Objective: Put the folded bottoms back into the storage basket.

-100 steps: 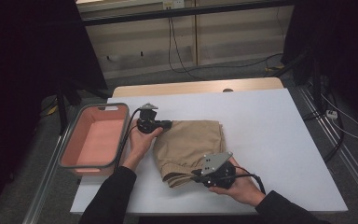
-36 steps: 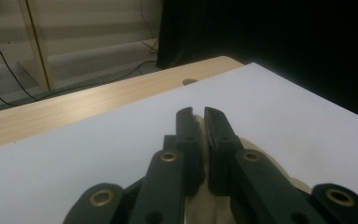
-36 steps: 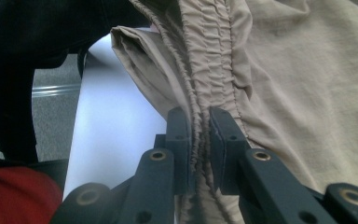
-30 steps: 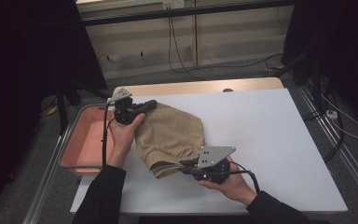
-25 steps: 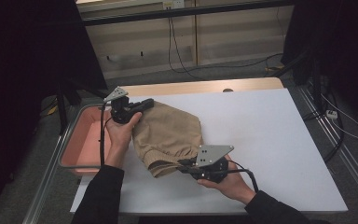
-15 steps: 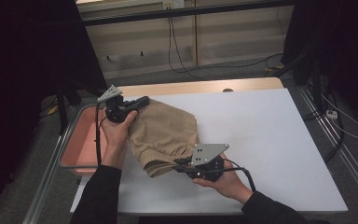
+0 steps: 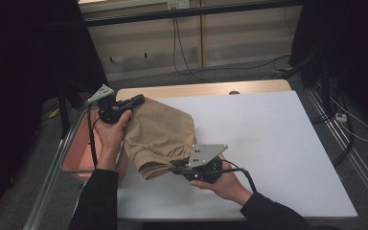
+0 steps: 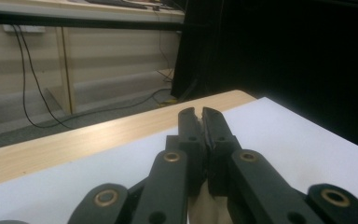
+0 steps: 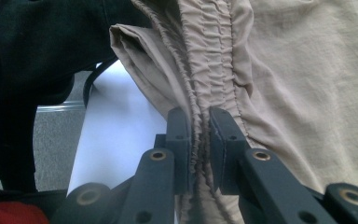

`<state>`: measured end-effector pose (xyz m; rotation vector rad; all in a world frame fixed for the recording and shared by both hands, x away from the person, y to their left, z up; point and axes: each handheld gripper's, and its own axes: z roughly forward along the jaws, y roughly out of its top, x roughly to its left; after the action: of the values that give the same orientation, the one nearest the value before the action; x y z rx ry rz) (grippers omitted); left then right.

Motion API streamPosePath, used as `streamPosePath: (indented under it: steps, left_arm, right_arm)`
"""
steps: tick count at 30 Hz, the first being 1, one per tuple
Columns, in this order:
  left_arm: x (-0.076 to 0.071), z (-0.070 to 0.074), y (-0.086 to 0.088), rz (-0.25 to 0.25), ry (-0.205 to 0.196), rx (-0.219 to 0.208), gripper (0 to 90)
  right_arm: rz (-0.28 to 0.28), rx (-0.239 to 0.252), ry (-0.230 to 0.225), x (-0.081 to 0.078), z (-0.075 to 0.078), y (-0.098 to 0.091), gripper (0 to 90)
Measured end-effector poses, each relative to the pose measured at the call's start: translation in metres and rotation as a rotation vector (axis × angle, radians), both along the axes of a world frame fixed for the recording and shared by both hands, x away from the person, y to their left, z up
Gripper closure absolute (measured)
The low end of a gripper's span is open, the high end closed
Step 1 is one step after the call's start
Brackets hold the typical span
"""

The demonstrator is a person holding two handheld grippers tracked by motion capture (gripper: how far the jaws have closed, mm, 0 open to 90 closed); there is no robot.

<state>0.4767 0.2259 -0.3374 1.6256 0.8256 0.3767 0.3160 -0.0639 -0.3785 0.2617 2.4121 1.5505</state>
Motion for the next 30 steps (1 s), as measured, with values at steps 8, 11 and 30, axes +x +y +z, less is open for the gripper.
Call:
streamPosePath:
  steps: [8, 11, 30]
  left_arm:
    - [0.001, 0.005, 0.013, 0.019, -0.002, 0.006, 87.7]
    - [0.000, 0.009, 0.016, 0.027, -0.006, 0.010, 87.8]
    - [-0.002, 0.025, 0.047, 0.078, -0.030, 0.014, 87.9]
  right_arm:
    - [0.017, 0.007, 0.004, 0.008, 0.000, 0.013, 79.1]
    - [0.021, 0.012, 0.002, 0.009, 0.001, 0.016, 79.1]
    - [0.049, 0.046, -0.005, 0.018, 0.010, 0.045, 79.1]
